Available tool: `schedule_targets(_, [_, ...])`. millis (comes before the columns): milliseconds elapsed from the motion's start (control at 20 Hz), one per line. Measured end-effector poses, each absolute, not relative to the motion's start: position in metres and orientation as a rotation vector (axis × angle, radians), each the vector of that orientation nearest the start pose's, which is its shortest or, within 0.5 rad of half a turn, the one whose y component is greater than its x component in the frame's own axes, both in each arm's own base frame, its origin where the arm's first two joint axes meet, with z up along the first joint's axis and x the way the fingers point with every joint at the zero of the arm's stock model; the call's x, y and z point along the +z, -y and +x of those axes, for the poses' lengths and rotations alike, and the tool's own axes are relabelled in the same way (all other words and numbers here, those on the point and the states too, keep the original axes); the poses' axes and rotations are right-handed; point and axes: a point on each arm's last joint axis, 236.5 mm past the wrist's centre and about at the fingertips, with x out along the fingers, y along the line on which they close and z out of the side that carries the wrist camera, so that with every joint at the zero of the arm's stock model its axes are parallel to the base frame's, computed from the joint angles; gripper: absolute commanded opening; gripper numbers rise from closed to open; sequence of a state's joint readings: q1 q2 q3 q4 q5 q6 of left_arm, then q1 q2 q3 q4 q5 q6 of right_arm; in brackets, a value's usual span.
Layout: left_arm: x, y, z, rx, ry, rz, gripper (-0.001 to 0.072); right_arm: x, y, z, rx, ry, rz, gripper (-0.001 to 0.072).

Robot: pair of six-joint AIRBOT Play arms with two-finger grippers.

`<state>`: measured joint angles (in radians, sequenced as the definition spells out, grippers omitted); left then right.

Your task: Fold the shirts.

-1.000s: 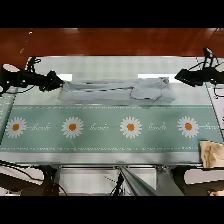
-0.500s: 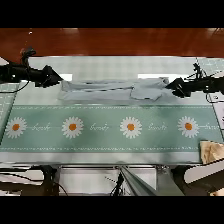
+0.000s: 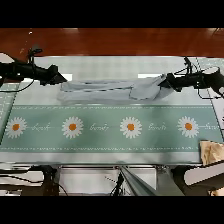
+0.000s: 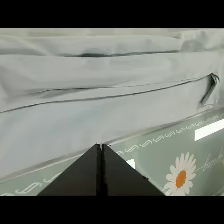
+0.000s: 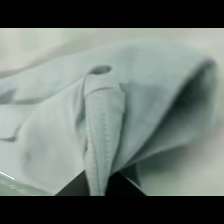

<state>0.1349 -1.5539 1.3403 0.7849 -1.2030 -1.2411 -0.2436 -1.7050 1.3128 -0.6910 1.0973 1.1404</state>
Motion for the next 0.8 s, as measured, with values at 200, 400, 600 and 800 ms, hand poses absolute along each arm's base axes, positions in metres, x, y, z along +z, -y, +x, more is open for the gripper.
schedule_targets(200, [0.023,0.16,0.45,-0.564,-1.16,-0.481,0.0022,0.027,-0.065,0.459,0.444,-1.1,0.563,0.0013])
schedule_targets(400, [0.027,0.246,0.438,-0.66,-1.116,-0.404,0.0022,0.08,-0.084,0.431,0.435,-1.069,0.432,0.0013])
schedule_targets(600, [0.013,0.319,0.416,-0.724,-1.11,-0.365,0.0023,0.122,-0.1,0.399,0.415,-1.04,0.334,0.0013])
schedule_targets(800, [-0.019,0.365,0.391,-0.751,-1.169,-0.363,0.0024,0.155,-0.106,0.366,0.388,-1.013,0.291,0.0013])
